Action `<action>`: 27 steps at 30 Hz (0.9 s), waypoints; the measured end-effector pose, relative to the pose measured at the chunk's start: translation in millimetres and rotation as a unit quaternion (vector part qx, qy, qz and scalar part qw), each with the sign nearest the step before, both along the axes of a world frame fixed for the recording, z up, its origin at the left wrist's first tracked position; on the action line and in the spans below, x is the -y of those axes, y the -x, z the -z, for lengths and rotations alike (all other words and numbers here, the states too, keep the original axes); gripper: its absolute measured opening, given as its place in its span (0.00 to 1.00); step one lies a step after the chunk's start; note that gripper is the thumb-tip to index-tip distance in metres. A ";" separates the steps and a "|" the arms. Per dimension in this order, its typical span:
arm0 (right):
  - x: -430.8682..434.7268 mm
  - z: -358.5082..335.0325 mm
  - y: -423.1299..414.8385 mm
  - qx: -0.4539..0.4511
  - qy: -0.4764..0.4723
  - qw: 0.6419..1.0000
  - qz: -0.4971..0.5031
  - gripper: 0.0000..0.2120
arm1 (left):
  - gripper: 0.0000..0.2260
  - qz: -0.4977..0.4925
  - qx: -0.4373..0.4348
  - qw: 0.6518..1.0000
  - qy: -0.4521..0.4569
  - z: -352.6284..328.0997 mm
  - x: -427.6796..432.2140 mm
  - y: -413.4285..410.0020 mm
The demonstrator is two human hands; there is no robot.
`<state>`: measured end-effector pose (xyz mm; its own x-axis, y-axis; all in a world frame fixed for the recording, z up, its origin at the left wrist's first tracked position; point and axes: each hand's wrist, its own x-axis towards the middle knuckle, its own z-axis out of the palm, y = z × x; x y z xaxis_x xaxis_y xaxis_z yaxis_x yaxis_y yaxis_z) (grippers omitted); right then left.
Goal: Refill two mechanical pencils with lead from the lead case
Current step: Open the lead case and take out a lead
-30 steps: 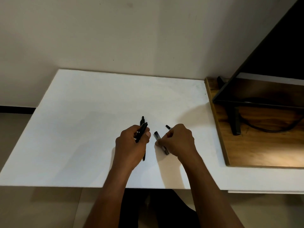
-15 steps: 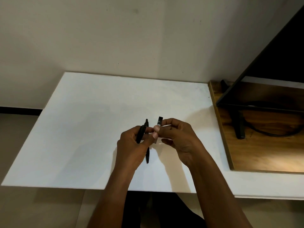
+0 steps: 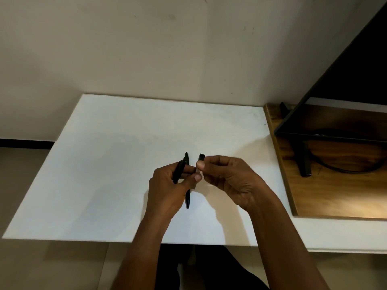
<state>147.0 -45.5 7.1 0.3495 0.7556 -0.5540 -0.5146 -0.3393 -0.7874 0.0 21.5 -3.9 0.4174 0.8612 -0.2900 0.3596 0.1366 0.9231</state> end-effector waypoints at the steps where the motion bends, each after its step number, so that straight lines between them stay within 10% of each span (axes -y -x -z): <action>1: -0.7 0.5 -0.3 0.022 -0.016 1.000 0.009 0.14 | 0.05 -0.005 -0.008 1.000 -0.001 0.5 0.1 0.6; 7: -3.1 6.2 0.1 0.174 -0.036 0.984 0.024 0.07 | 0.05 0.005 -0.044 0.999 -0.017 0.8 -0.1 0.7; 24: -7.4 14.4 7.0 0.126 0.026 0.986 0.103 0.09 | 0.02 -0.018 -0.083 0.996 0.020 6.7 -0.3 2.0; 27: -1.2 14.9 -3.4 0.236 0.067 0.962 0.119 0.05 | 0.02 -0.026 -0.080 0.996 0.029 7.7 -0.4 3.5</action>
